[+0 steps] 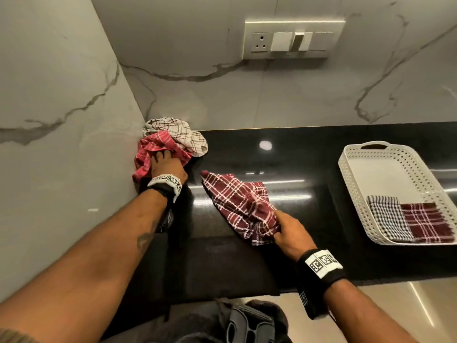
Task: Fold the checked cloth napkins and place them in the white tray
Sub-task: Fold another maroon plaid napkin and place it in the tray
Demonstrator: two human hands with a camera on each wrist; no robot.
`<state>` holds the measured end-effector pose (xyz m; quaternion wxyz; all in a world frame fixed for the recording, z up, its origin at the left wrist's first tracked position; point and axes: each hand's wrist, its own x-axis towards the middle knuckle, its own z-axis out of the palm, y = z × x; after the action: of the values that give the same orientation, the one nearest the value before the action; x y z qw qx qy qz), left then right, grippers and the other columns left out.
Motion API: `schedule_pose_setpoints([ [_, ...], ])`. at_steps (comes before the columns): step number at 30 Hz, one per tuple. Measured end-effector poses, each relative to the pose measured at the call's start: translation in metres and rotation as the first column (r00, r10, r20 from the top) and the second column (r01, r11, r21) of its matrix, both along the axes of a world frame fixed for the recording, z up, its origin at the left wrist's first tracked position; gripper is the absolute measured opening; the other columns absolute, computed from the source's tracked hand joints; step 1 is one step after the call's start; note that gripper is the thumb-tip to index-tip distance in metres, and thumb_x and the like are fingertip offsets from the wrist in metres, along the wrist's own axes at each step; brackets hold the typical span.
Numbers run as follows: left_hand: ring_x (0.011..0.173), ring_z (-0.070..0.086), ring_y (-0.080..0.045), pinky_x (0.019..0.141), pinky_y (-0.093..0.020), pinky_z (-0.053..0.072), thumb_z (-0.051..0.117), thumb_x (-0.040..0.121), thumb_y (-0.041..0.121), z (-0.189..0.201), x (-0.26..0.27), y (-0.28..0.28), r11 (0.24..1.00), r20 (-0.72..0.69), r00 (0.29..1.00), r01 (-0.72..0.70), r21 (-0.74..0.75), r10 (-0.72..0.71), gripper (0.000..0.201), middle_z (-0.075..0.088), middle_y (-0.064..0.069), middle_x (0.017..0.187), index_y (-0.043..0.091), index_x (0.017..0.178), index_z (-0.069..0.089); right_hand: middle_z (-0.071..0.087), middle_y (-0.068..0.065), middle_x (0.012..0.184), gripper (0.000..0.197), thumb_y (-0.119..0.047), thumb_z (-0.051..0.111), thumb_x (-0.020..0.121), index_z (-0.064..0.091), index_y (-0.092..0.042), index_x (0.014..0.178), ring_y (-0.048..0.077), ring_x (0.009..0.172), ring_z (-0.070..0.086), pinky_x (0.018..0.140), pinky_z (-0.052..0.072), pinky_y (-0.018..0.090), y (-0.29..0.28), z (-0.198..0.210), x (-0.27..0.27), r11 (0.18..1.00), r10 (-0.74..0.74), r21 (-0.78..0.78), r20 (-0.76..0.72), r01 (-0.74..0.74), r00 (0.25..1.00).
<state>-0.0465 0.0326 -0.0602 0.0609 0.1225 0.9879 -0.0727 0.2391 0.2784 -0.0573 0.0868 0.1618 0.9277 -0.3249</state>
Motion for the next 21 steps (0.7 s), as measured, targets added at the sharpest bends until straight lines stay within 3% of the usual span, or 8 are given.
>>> schedule_pose_setpoints([
  [3,0.12,0.044,-0.038,0.102,-0.049,0.038,0.063,0.076,0.03,0.01,0.031,0.01,0.999,-0.095,0.995,-0.015,0.05,0.02,0.04,0.049,-0.018,0.131,0.007,0.108,0.07,0.062,-0.008,0.129,0.058,-0.005,0.064,0.083,0.055,-0.027,0.135,0.004,0.115,0.059,0.105,0.044,0.023,0.004,-0.008,0.005,0.986,0.047,-0.157,-0.069,-0.058,0.996],
  [6,0.104,0.053,-0.037,0.086,-0.044,0.046,0.052,0.091,0.031,0.017,0.062,0.019,0.973,-0.113,0.991,0.098,0.21,-0.075,0.03,0.057,-0.019,0.112,0.005,0.095,0.067,0.062,-0.014,0.118,0.053,-0.004,0.074,0.081,0.058,-0.027,0.126,-0.012,0.102,0.057,0.095,0.047,0.012,0.012,-0.009,0.006,0.96,0.034,-0.275,-0.088,-0.057,0.996],
  [8,0.091,0.062,-0.033,0.078,-0.038,0.047,0.038,0.101,0.043,0.018,0.087,0.027,0.886,0.074,0.978,0.146,0.44,-0.198,0.046,0.065,-0.015,0.096,0.008,0.08,0.061,0.064,-0.015,0.111,0.045,-0.007,0.078,0.08,0.059,-0.03,0.114,-0.007,0.096,0.061,0.087,0.049,0.012,0.017,-0.006,0.005,0.95,0.052,-0.304,-0.065,-0.07,0.997],
  [10,0.083,0.066,-0.026,0.079,-0.038,0.05,0.028,0.097,0.066,0.023,0.115,0.037,0.79,0.349,0.893,0.013,0.613,-0.286,0.07,0.071,-0.008,0.087,0.008,0.08,0.065,0.069,-0.009,0.105,0.036,-0.01,0.078,0.081,0.059,-0.028,0.105,0.006,0.094,0.067,0.086,0.054,0.025,0.022,-0.002,0.004,0.945,0.058,-0.318,-0.078,-0.079,0.995],
  [13,0.068,0.058,-0.02,0.072,-0.037,0.045,0.028,0.089,0.079,0.034,0.157,0.057,0.697,0.415,0.85,-0.081,0.713,-0.325,0.076,0.063,-0.002,0.074,0.011,0.068,0.053,0.073,-0.005,0.092,0.018,-0.013,0.076,0.084,0.065,-0.021,0.096,0.012,0.087,0.069,0.081,0.054,0.029,0.027,0.008,0.007,0.949,0.067,-0.295,-0.164,-0.113,0.984],
  [14,0.064,0.054,-0.017,0.067,-0.035,0.043,0.035,0.091,0.074,0.038,0.166,0.064,0.701,0.397,0.862,-0.07,0.71,-0.316,0.067,0.06,-0.001,0.071,0.014,0.067,0.05,0.073,-0.005,0.088,0.011,-0.015,0.075,0.086,0.067,-0.02,0.092,0.011,0.083,0.068,0.078,0.054,0.028,0.028,0.013,0.009,0.949,0.063,-0.294,-0.191,-0.118,0.98],
  [17,0.071,0.063,-0.017,0.066,-0.031,0.049,0.061,0.092,0.042,0.041,0.183,0.078,0.734,0.277,0.934,-0.023,0.678,-0.227,0.032,0.069,-0.002,0.078,0.013,0.081,0.067,0.073,-0.002,0.079,0.007,-0.018,0.069,0.092,0.07,-0.019,0.086,0.008,0.072,0.065,0.07,0.054,0.03,0.033,0.023,0.021,0.919,0.0,-0.378,-0.289,-0.114,0.957],
  [21,0.074,0.064,-0.018,0.072,-0.034,0.054,0.066,0.084,0.023,0.05,0.201,0.079,0.693,0.164,0.986,-0.09,0.716,-0.041,0.011,0.068,0.001,0.082,0.015,0.091,0.066,0.07,-0.003,0.077,0.016,-0.013,0.06,0.097,0.066,-0.019,0.084,-0.002,0.065,0.059,0.062,0.046,0.013,0.051,0.035,0.043,0.934,-0.101,-0.355,-0.359,-0.036,0.928],
])
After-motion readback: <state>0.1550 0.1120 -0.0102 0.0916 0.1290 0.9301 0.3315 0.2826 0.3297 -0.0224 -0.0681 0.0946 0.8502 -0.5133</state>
